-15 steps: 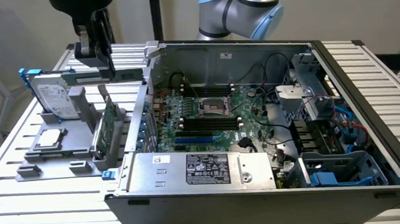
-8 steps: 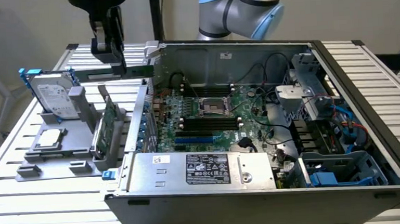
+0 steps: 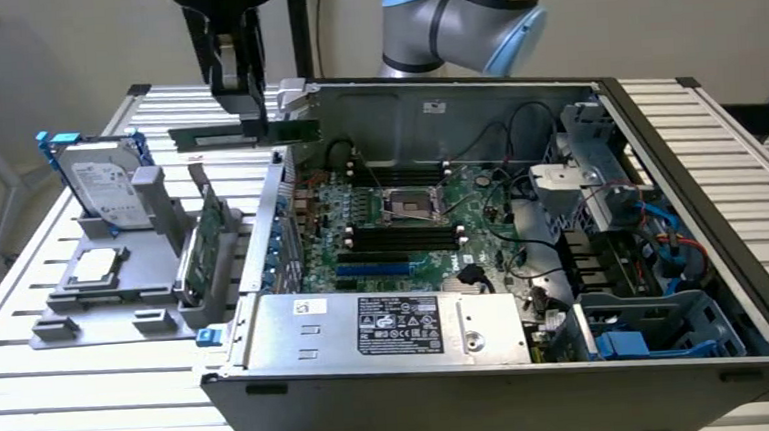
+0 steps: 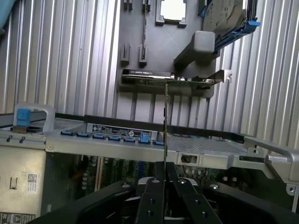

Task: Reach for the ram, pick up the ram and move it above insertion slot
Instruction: 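Pick up the ram and move it above insertion slot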

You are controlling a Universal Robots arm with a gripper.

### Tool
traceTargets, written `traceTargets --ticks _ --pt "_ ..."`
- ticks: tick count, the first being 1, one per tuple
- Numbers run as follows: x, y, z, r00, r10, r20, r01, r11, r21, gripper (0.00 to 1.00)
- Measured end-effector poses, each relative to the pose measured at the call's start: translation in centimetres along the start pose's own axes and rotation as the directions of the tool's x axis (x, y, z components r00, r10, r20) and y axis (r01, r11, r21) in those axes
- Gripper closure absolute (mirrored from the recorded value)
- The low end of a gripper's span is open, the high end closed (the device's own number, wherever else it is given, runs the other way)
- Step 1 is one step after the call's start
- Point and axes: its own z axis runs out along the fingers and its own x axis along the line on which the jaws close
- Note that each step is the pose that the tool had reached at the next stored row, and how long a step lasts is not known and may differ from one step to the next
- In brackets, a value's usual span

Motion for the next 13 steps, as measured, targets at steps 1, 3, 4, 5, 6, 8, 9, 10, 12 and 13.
traceTargets --ticks 1,3,4,5,6,8,9,10,12,13 --pt "-0.1 -0.34 0.0 1.0 0.0 -0.0001 0.0 1.0 -0.0001 0.87" --pt "-0.3 -1.01 0.0 1.0 0.0 0.0001 0.0 1.0 -0.0002 0.87" --pt "-0.4 -1.33 0.0 1.0 0.0 0.0 0.0 1.0 -0.0004 0.87" --pt "-0.6 -1.66 0.0 1.0 0.0 0.0 0.0 1.0 -0.0006 0.87" --pt "-0.7 -1.99 0.0 1.0 0.0 0.0 0.0 1.0 -0.0008 0.87" --pt "-0.9 -2.71 0.01 1.0 0.0 0.0001 0.0 1.0 -0.0011 0.87" --pt "-1.0 -3.07 0.01 1.0 0.0 0.0001 0.0 1.0 -0.0013 0.87" --pt "-1.1 -3.43 0.01 1.0 0.0 0.0001 0.0 1.0 -0.0015 0.87" --pt "-1.3 -4.26 0.03 1.0 0.0 0.0001 0.0 1.0 -0.0021 0.87" --pt "-1.4 -4.66 0.05 1.0 0.0 0.0002 0.0 1.0 -0.0026 0.87"
